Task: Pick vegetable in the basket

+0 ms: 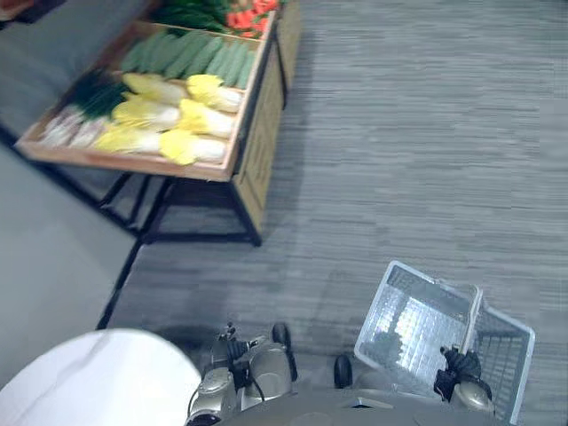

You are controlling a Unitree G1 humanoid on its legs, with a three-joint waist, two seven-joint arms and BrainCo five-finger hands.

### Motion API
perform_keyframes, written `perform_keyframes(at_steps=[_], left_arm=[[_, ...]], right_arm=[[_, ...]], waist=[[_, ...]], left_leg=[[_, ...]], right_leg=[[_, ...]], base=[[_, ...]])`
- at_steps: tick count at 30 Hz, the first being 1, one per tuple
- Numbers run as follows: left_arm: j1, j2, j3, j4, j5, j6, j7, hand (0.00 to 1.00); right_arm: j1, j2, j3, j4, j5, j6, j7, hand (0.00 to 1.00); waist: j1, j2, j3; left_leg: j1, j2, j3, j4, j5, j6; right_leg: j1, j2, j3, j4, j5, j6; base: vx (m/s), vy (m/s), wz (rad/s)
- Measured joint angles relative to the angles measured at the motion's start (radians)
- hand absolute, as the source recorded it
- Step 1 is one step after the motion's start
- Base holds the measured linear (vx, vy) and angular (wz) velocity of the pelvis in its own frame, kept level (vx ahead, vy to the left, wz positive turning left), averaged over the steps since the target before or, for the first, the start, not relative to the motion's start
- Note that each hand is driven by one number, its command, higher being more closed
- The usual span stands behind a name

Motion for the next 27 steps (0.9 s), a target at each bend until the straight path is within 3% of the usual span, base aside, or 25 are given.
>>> perform_keyframes(at_steps=[1,2,3,5,6,7,10,12,13,14,15,16,17,18,20,22,23,24,26,27], left_arm=[[-0.009,0.002,-0.021,-0.001,-0.001,-0.001,0.0,0.0],[-0.006,0.004,-0.033,0.0,0.0,-0.003,0.0,0.0],[-0.007,0.008,-0.04,0.002,-0.001,-0.002,0.0,0.0],[0.003,0.023,-0.066,0.005,-0.001,0.001,0.0,0.0],[0.006,0.028,-0.073,0.005,-0.001,0.001,0.0,0.0],[0.016,0.042,-0.082,0.005,-0.002,0.003,0.001,0.0],[0.008,0.057,-0.08,0.005,-0.018,0.006,0.001,0.0],[-0.008,0.06,-0.079,0.005,-0.03,0.005,0.0,0.0],[-0.014,0.059,-0.079,0.006,-0.03,0.005,0.0,0.0],[-0.029,0.059,-0.077,0.01,-0.028,0.005,0.0,0.0],[-0.046,0.06,-0.064,0.03,-0.008,0.0,0.001,0.0],[-0.051,0.066,-0.058,0.041,0.003,-0.001,0.001,0.0],[-0.058,0.064,-0.047,0.075,0.012,-0.001,0.002,0.0],[-0.075,0.028,-0.035,0.095,0.027,-0.001,0.0,0.0],[-0.065,0.001,-0.004,0.097,0.043,-0.009,0.0,0.0],[-0.05,-0.016,0.03,0.096,0.043,-0.014,0.002,0.0],[-0.032,-0.019,0.04,0.093,0.043,-0.016,0.002,0.0],[-0.013,-0.023,0.048,0.093,0.043,-0.016,0.002,0.0],[0.01,-0.031,0.055,0.08,0.032,-0.018,0.001,0.0],[0.009,-0.03,0.059,0.074,0.031,-0.02,0.001,0.0]], right_arm=[[0.004,0.003,-0.016,0.043,-0.007,0.001,-0.001,1.0],[0.008,0.004,-0.034,0.078,-0.006,0.003,-0.004,1.0],[0.0,0.004,-0.042,0.089,-0.006,0.005,-0.005,1.0],[-0.022,0.017,-0.073,0.111,-0.005,0.007,-0.005,1.0],[-0.025,0.019,-0.084,0.118,-0.003,0.007,-0.006,1.0],[-0.031,0.018,-0.125,0.125,0.0,0.005,-0.012,1.0],[-0.044,0.002,-0.14,0.132,0.005,0.004,-0.015,1.0],[-0.072,-0.008,-0.14,0.126,0.016,-0.002,-0.015,1.0],[-0.079,-0.007,-0.14,0.126,0.017,-0.005,-0.014,1.0],[-0.089,-0.006,-0.14,0.125,0.029,-0.006,-0.013,1.0],[-0.086,-0.002,-0.14,0.127,0.036,-0.006,-0.009,1.0],[-0.083,0.002,-0.141,0.129,0.036,-0.006,-0.005,1.0],[-0.097,0.006,-0.148,0.141,0.037,-0.006,-0.001,1.0],[-0.129,-0.014,-0.172,0.148,0.037,-0.006,0.001,1.0],[-0.157,-0.027,-0.174,0.152,0.037,-0.007,0.003,1.0],[-0.162,-0.042,-0.168,0.168,0.035,-0.004,0.005,1.0],[-0.16,-0.053,-0.149,0.181,0.03,0.0,0.006,1.0],[-0.156,-0.068,-0.105,0.187,0.025,0.007,0.008,1.0],[-0.158,-0.086,-0.05,0.2,-0.008,0.01,0.012,1.0],[-0.157,-0.087,-0.048,0.204,-0.017,0.01,0.016,1.0]], waist=[[0.0,-0.037,-0.005],[0.001,-0.06,-0.011],[0.0,-0.066,-0.009],[-0.008,-0.069,-0.004],[-0.016,-0.067,-0.003],[-0.024,-0.076,-0.006],[-0.036,-0.062,0.0],[-0.063,-0.024,0.016],[-0.068,-0.021,0.018],[-0.073,-0.019,0.022],[-0.073,-0.029,0.019],[-0.075,-0.042,0.018],[-0.071,-0.036,0.034],[-0.075,0.004,0.056],[-0.067,0.046,0.057],[-0.065,0.056,0.055],[-0.064,0.06,0.054],[-0.056,0.06,0.06],[-0.031,0.056,0.062],[-0.018,0.055,0.063]], left_leg=[[0.042,-0.034,0.018,-0.032,-0.01,0.018],[0.081,-0.062,0.026,-0.065,-0.033,0.012],[0.103,-0.072,0.029,-0.075,-0.044,0.013],[0.214,-0.081,0.026,-0.085,-0.1,0.026],[0.236,-0.084,0.025,-0.081,-0.115,0.026],[0.311,-0.088,0.001,-0.08,-0.164,0.024],[0.379,-0.051,-0.021,-0.098,-0.194,0.009],[0.432,0.021,-0.034,-0.137,-0.191,0.001],[0.436,0.032,-0.034,-0.138,-0.191,0.001],[0.448,0.052,-0.033,-0.141,-0.192,0.0],[0.478,0.059,-0.03,-0.156,-0.193,-0.026],[0.496,0.058,-0.03,-0.162,-0.196,-0.054],[0.551,0.08,-0.029,-0.172,-0.217,-0.092],[0.561,0.107,-0.034,-0.162,-0.2,-0.088],[0.529,0.126,-0.059,-0.084,-0.117,-0.092],[0.447,0.157,-0.123,0.082,-0.03,-0.088],[0.376,0.184,-0.149,0.228,0.044,-0.102],[0.293,0.21,-0.134,0.413,0.034,-0.111],[0.176,0.222,-0.057,0.614,-0.067,-0.105],[0.143,0.215,-0.026,0.634,-0.096,-0.103]], right_leg=[[-0.015,-0.043,-0.003,0.082,-0.058,0.034],[-0.048,-0.065,-0.004,0.205,-0.101,0.104],[-0.073,-0.075,-0.006,0.292,-0.11,0.147],[-0.182,-0.124,-0.05,0.65,-0.034,0.296],[-0.208,-0.156,-0.09,0.734,-0.026,0.284],[-0.25,-0.247,-0.205,0.871,-0.061,0.221],[-0.293,-0.271,-0.294,0.821,-0.114,0.142],[-0.356,-0.248,-0.352,0.572,-0.101,0.125],[-0.372,-0.248,-0.347,0.487,-0.07,0.126],[-0.388,-0.249,-0.318,0.272,0.042,0.132],[-0.372,-0.259,-0.255,0.046,0.167,0.158],[-0.364,-0.276,-0.219,-0.021,0.191,0.167],[-0.359,-0.272,-0.188,0.02,0.324,0.189],[-0.39,-0.244,-0.181,0.139,0.269,0.156],[-0.4,-0.239,-0.2,0.239,0.17,0.129],[-0.345,-0.243,-0.248,0.244,0.107,0.113],[-0.277,-0.243,-0.288,0.212,0.081,0.111],[-0.196,-0.237,-0.325,0.17,0.065,0.108],[-0.079,-0.23,-0.376,0.092,0.057,0.11],[-0.045,-0.231,-0.395,0.069,0.056,0.113]], base=[[0.47,0.179,0.02],[0.41,0.129,0.03],[0.4,0.126,-0.05],[0.4,0.146,0.06],[0.62,0.087,0.31],[0.45,0.03,0.36],[0.45,-0.068,0.34],[0.56,-0.223,0.47],[0.62,-0.344,0.47],[0.44,-0.284,0.53],[0.57,-0.373,0.59],[0.65,-0.453,0.57],[0.72,-0.53,0.41],[0.7,-0.511,0.19],[0.51,-0.373,0.26],[0.5,-0.348,0.63],[0.45,-0.265,0.79],[0.42,-0.238,0.77],[0.35,-0.158,0.6],[0.38,-0.118,0.74]])
